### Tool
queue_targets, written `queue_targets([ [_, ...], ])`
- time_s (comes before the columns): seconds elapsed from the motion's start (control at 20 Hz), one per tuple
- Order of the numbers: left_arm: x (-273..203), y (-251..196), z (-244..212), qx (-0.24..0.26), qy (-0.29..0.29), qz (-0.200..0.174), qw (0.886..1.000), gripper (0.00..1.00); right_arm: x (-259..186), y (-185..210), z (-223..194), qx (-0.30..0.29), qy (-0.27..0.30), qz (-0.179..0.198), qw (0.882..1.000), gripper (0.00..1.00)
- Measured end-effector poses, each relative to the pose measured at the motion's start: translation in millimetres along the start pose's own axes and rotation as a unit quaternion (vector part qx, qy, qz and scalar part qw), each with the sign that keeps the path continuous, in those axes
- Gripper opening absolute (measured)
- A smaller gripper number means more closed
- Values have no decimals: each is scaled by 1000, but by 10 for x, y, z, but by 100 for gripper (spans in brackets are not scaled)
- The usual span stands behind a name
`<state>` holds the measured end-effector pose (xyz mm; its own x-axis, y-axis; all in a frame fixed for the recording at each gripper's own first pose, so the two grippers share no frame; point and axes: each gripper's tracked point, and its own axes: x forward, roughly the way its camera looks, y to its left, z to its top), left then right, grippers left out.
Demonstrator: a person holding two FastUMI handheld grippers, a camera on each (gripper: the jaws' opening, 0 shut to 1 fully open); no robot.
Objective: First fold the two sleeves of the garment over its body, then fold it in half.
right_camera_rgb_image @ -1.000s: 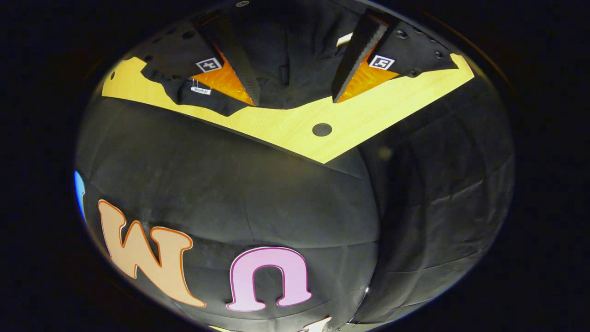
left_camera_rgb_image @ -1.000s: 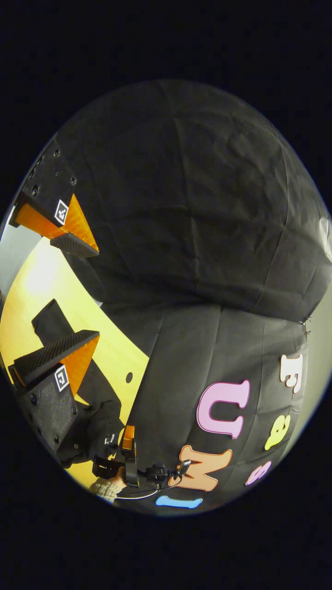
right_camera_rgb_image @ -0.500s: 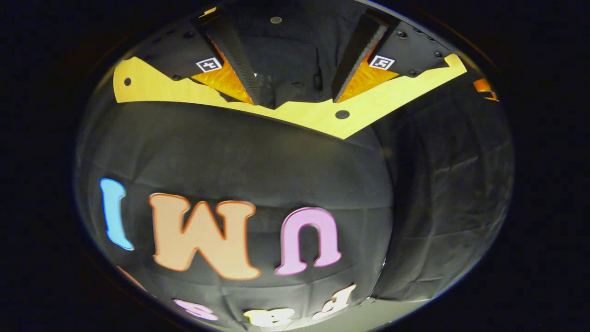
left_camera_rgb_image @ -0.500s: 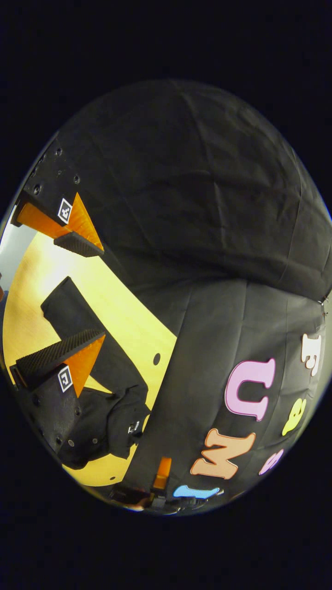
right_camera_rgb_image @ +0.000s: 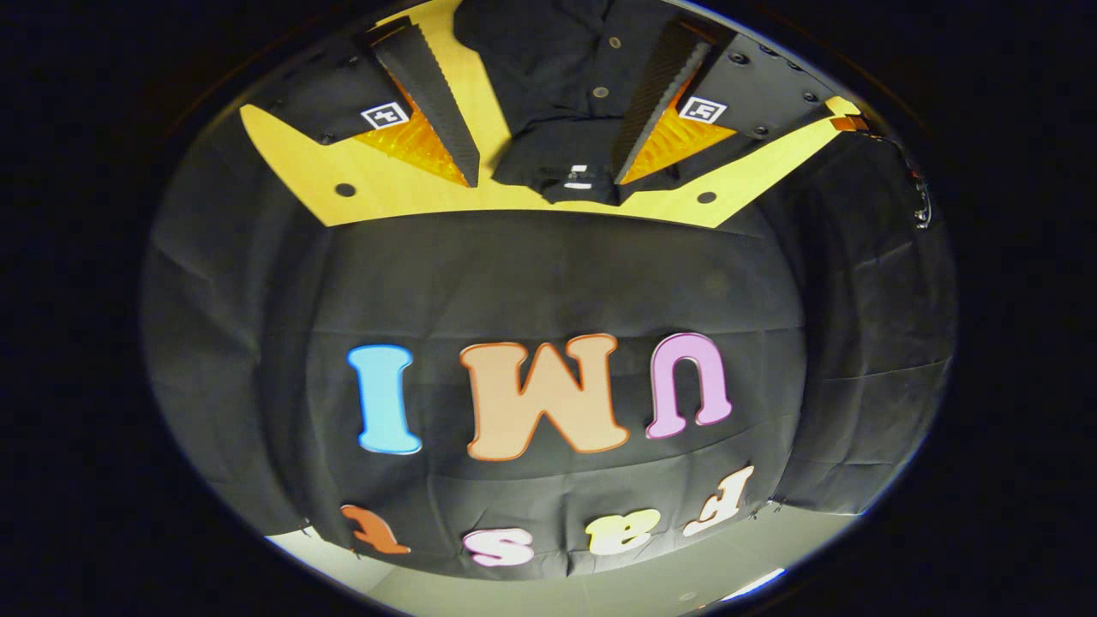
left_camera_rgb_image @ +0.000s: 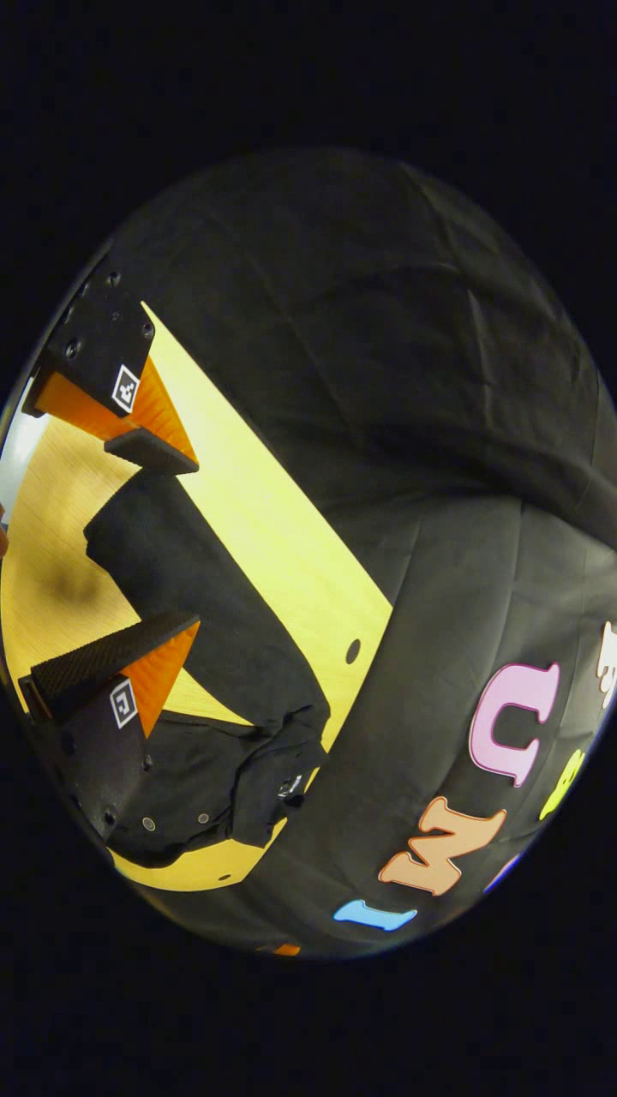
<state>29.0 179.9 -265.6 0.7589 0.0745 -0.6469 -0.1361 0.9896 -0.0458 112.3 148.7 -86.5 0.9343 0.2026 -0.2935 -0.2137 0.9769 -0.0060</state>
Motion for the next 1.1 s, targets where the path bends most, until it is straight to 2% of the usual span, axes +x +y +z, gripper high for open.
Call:
queue_targets([
  [0.2,239,-103,-344,16,45,-12,999,96,-320,-306,109,25,-19,-36,999,94],
  [0.25,282,-111,-403,27,53,-11,998,96,-372,-366,144,33,-24,-42,998,98],
  [0.3,309,-100,-444,39,59,-9,997,96,-404,-413,178,39,-29,-47,998,94],
  [0.5,344,-42,-498,85,62,0,994,95,-456,-528,229,35,-40,-64,997,94],
  [0.75,356,-20,-535,112,61,16,992,94,-466,-475,234,32,-38,-61,997,95],
  [0.95,357,-21,-495,89,48,30,994,94,-430,-479,243,31,-36,-60,997,95],
  [1.0,353,-2,-499,87,45,29,995,91,-427,-462,265,34,-38,-58,997,100],
  [1.1,342,20,-493,90,47,28,994,87,-405,-460,262,40,-40,-56,997,98],
])
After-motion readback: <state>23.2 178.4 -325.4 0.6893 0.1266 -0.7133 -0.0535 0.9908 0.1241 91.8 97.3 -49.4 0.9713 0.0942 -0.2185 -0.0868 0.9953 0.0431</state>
